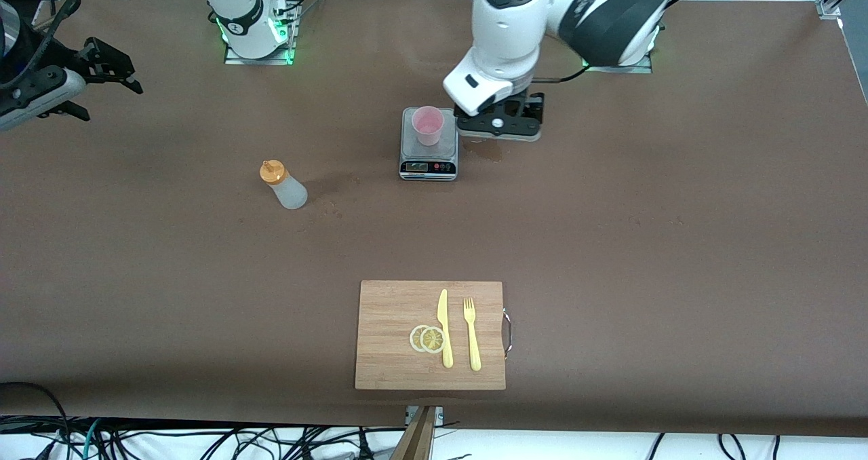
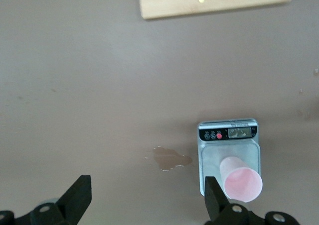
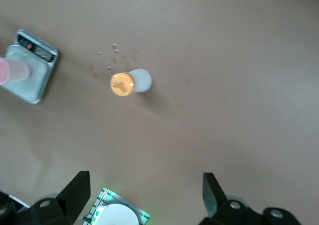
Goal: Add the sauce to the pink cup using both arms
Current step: 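Release the cup and raise the left gripper while the right gripper reaches out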
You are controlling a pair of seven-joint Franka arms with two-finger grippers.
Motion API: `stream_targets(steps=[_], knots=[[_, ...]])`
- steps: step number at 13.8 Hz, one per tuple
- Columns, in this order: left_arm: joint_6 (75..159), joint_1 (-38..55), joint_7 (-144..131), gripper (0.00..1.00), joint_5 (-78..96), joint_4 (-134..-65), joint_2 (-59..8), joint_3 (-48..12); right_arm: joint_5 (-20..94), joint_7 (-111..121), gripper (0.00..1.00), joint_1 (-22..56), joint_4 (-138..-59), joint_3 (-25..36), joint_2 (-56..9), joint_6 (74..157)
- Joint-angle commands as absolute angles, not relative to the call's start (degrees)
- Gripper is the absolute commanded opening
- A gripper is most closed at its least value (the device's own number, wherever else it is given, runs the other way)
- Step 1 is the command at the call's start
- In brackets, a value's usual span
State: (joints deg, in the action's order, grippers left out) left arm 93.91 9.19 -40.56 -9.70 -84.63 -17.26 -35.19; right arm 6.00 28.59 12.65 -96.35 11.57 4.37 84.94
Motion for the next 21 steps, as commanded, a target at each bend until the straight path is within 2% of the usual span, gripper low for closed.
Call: stream_targets(steps=[1,3,5,7,9,11,15,18,21], knots=[[89.83,4.33,-32.13,1.0,-10.55,-79.89,-15.67,-34.9,10.79,35.48,1.0,11.69,-96.24,11.6,2.38,85.77],[89.91,2.64,-23.51,1.0,-8.02,-81.03,-10.58,-28.87,13.96,43.11,1.0,10.11,-99.65,11.51,1.85,89.63],[89.3,3.34,-15.95,1.0,-1.36,-83.05,-5.65,-18.34,16.6,53.04,1.0,8.62,-102.64,11.51,0.71,92.54],[89.21,3.43,-3.32,1.0,3.59,-84.98,-0.99,-8.66,20.8,63.84,1.0,5.99,-103.44,11.51,-2.53,92.99],[88.51,3.25,5.5,1.0,3.87,-85.08,1.22,-2.05,26.95,77.27,1.0,2.66,-103.54,11.51,-7.44,92.99],[85.88,1.68,6.77,1.0,3.43,-83.33,0.35,-0.09,32.06,88.62,1.0,0.19,-104.06,11.51,-11.32,92.9],[86.04,0.44,6.59,1.0,3.34,-82.98,-0.26,0.09,42.24,113.3,1.0,-2.81,-105.47,11.51,-19.75,92.38],[82.02,0.7,5.8,1.0,4.04,-80.69,-2.55,-0.18,50.77,129.59,1.0,-4.83,-106.26,11.51,-28.01,89.05],[82.18,1.06,5.89,1.0,3.34,-80.68,-4.39,-0.44,58.42,144.81,1.0,-5.45,-107.66,11.6,-34.7,84.91]])
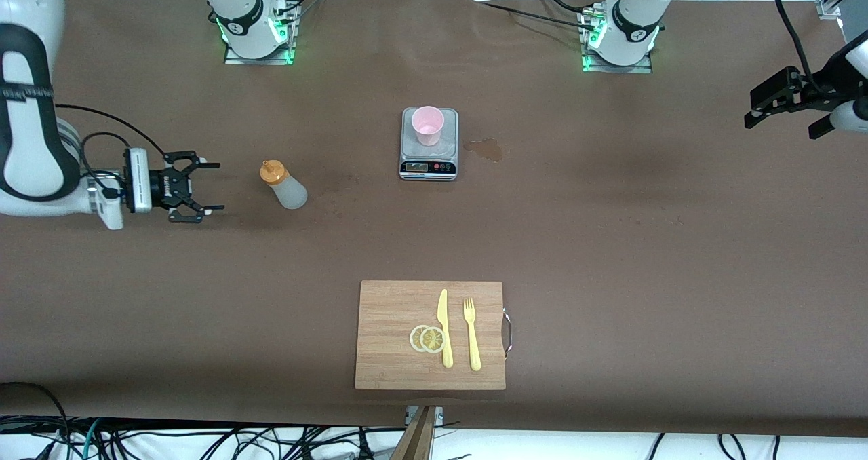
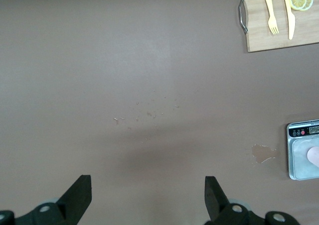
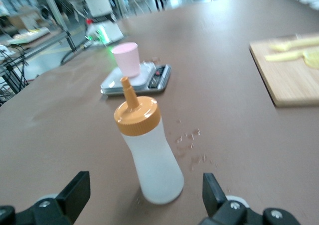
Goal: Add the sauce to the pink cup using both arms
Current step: 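Close the right gripper around the white squeeze bottle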
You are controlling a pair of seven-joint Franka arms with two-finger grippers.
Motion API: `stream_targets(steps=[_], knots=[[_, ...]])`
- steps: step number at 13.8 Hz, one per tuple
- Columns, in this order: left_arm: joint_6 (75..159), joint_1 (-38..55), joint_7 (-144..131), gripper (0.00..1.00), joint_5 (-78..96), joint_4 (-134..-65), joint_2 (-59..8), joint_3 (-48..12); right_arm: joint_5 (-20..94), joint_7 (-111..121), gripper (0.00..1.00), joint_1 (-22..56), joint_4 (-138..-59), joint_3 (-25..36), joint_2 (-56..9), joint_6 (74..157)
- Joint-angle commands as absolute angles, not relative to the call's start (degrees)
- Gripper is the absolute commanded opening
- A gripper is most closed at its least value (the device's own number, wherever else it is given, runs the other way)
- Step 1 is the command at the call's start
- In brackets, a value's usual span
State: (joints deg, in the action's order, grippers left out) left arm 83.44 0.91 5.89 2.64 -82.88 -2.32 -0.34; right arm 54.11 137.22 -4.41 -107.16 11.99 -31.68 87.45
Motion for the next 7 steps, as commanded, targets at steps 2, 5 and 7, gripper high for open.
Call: stream_targets(steps=[2,5,7], knots=[[82.18,0.35,5.8,1.0,3.52,-80.42,-4.39,0.17,62.21,150.01,1.0,-5.28,-109.33,11.51,-36.99,83.76],[81.92,0.35,5.71,1.0,3.52,-78.75,-4.39,0.09,66.44,153.71,1.0,-4.57,-110.91,10.9,-39.55,83.93],[81.91,0.61,5.71,1.0,3.25,-78.84,-4.66,-0.09,69.07,156.43,1.0,-3.34,-111.27,10.81,-41.12,83.85]])
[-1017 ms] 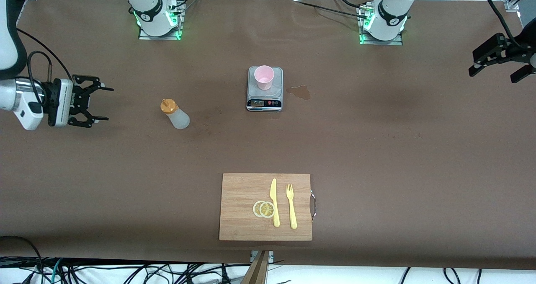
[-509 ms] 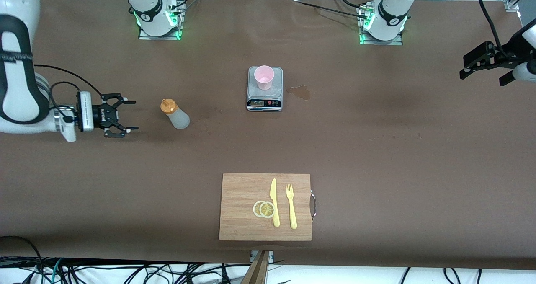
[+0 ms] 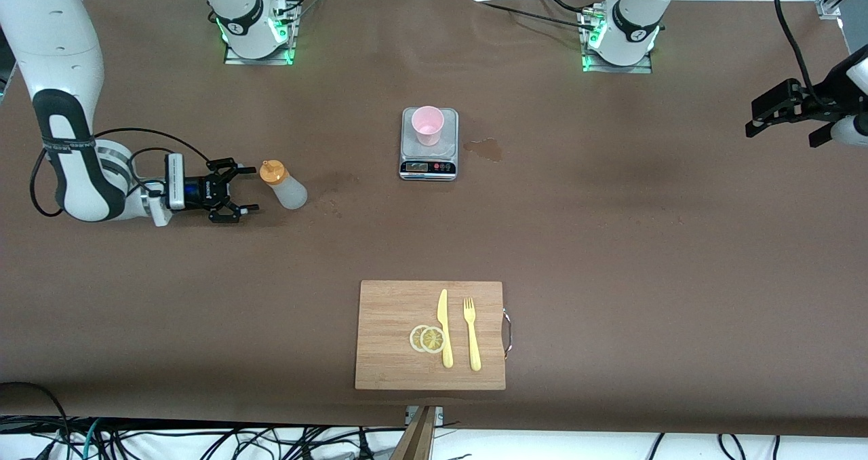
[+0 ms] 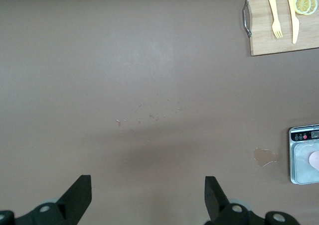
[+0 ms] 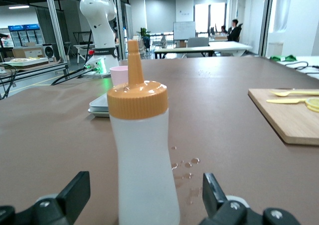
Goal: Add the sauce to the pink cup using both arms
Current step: 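Close the right gripper around the white squeeze bottle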
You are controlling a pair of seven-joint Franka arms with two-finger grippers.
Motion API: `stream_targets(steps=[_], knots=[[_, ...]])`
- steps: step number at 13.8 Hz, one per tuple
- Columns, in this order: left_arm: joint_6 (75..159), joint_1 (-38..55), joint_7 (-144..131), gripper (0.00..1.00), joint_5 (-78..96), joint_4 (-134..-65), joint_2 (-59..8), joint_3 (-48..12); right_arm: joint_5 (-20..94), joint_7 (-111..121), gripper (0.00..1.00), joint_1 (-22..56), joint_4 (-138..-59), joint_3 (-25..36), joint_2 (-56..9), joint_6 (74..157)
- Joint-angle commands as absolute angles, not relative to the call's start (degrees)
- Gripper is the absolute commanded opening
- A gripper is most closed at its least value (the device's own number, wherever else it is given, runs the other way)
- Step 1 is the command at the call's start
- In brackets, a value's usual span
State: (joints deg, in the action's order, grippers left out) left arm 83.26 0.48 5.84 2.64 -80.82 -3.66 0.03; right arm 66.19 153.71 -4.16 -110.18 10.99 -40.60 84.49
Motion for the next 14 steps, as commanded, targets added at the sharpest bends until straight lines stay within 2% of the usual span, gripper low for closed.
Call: stream_targets(steps=[1,14], knots=[[81.91,0.79,5.71,1.0,3.16,-78.75,-4.75,-0.09,70.21,157.23,1.0,-2.82,-112.14,10.81,-41.39,84.11],[81.65,0.44,5.71,1.0,3.34,-78.84,-4.66,0.09,77.87,160.66,0.99,-0.09,-116.28,9.05,-43.07,82.44]])
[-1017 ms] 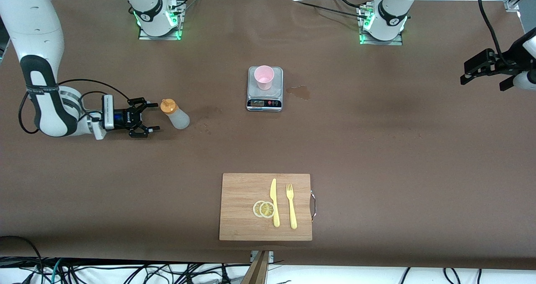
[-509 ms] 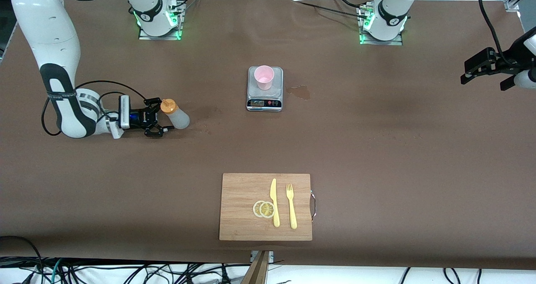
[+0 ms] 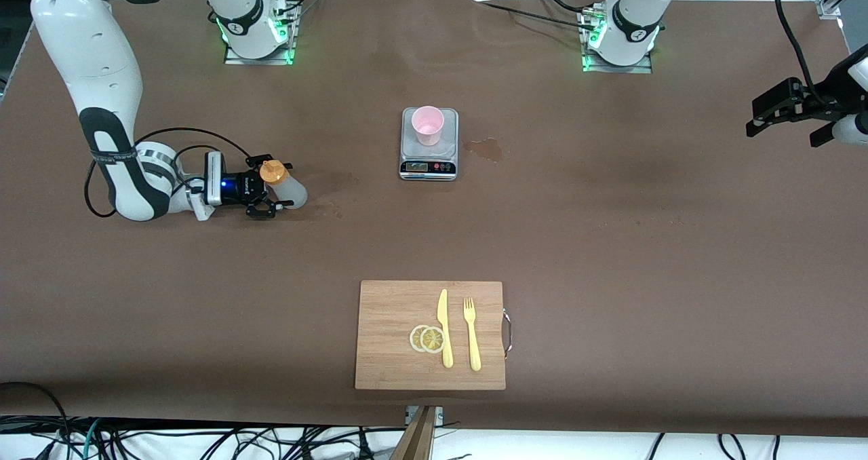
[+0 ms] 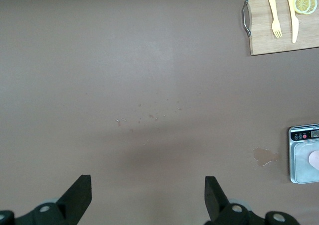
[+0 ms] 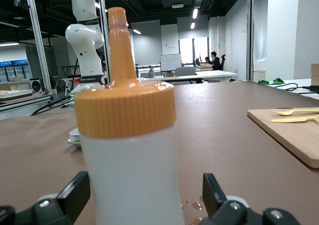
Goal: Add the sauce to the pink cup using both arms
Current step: 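Close the right gripper around the white squeeze bottle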
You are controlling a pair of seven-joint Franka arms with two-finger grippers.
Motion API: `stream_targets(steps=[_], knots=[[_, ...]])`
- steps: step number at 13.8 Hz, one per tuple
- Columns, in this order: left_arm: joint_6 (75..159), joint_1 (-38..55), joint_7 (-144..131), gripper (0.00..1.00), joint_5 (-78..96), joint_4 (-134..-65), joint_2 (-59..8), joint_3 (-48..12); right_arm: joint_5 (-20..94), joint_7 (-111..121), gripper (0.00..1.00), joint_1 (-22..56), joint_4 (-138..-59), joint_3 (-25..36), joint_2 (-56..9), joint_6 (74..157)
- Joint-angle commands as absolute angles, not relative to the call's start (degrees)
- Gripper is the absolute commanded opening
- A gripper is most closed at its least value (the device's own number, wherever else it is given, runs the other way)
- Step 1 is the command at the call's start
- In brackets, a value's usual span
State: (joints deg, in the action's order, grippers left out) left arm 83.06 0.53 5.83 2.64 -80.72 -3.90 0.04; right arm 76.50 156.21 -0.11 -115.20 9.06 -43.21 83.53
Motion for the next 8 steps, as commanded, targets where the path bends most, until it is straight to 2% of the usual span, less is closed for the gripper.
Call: stream_targets(steps=[1,2,3,4,5,6,8], knots=[[81.65,0.44,5.71,1.0,3.34,-78.84,-4.66,0.0,78.22,160.84,0.96,-0.09,-116.28,9.05,-43.07,81.92],[81.65,0.44,5.71,1.0,3.34,-78.84,-4.66,0.09,78.48,161.1,0.83,-0.09,-116.28,9.05,-43.07,81.91],[81.65,0.44,5.71,1.0,3.34,-78.84,-4.66,0.09,78.66,161.1,0.65,-0.09,-116.19,9.05,-43.15,82.0],[81.56,0.44,5.71,1.0,3.34,-78.84,-4.66,0.09,79.53,161.1,0.36,0.17,-116.19,9.05,-43.15,82.0],[81.56,0.44,5.71,1.0,3.34,-78.84,-4.66,0.09,79.71,160.93,0.21,0.26,-115.93,8.97,-43.07,82.18],[81.56,0.44,5.8,1.0,3.34,-78.84,-4.66,0.0,79.8,160.06,0.11,0.44,-115.75,8.96,-42.72,82.87],[81.39,0.44,5.8,1.0,3.34,-78.84,-4.66,0.09,80.24,155.08,0.08,2.62,-116.27,9.14,-36.95,87.42]])
